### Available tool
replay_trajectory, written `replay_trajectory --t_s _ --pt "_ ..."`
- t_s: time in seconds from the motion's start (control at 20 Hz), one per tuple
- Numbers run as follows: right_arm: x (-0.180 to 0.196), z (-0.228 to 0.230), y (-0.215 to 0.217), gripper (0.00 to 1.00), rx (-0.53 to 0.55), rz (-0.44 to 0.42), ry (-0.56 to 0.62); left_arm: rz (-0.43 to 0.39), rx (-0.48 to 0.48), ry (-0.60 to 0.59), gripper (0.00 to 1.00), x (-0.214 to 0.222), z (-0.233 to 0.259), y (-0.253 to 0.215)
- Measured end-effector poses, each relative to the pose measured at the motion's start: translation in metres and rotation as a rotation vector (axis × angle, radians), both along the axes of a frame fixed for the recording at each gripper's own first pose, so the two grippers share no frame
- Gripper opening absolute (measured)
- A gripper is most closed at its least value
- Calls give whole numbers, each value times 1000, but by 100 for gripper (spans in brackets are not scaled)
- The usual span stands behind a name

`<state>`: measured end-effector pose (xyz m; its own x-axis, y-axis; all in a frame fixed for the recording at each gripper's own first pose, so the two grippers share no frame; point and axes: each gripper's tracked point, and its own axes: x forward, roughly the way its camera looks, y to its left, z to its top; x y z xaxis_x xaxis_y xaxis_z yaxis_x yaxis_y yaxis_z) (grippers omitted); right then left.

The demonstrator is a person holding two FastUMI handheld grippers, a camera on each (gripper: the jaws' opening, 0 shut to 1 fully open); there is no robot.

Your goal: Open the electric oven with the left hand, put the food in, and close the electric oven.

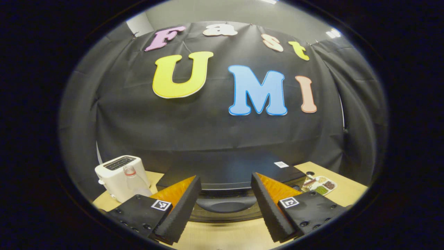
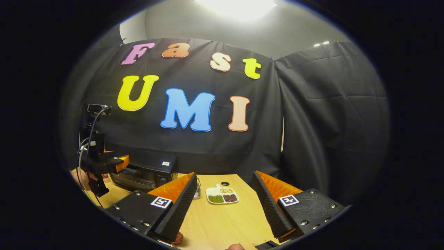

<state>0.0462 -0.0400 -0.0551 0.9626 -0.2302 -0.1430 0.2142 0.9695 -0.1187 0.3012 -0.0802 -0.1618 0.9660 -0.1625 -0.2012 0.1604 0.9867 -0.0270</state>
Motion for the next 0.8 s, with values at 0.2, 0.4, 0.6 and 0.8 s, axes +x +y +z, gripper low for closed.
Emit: replay_trajectory --t_s 0.2,0.4,0.6,0.8 --pt "1 0 2 97 -18 -12 6 -5 17 41 100 8 -27 -7" --pt "0 -1 1 97 -31 -14 15 7 16 47 100 13 -37 -8" --pt "0 -1 -1 97 -29 -14 18 10 38 51 100 10 -39 -8" --pt "-1 -1 -1 97 -23 0 13 14 40 50 100 -6 -40 -6"
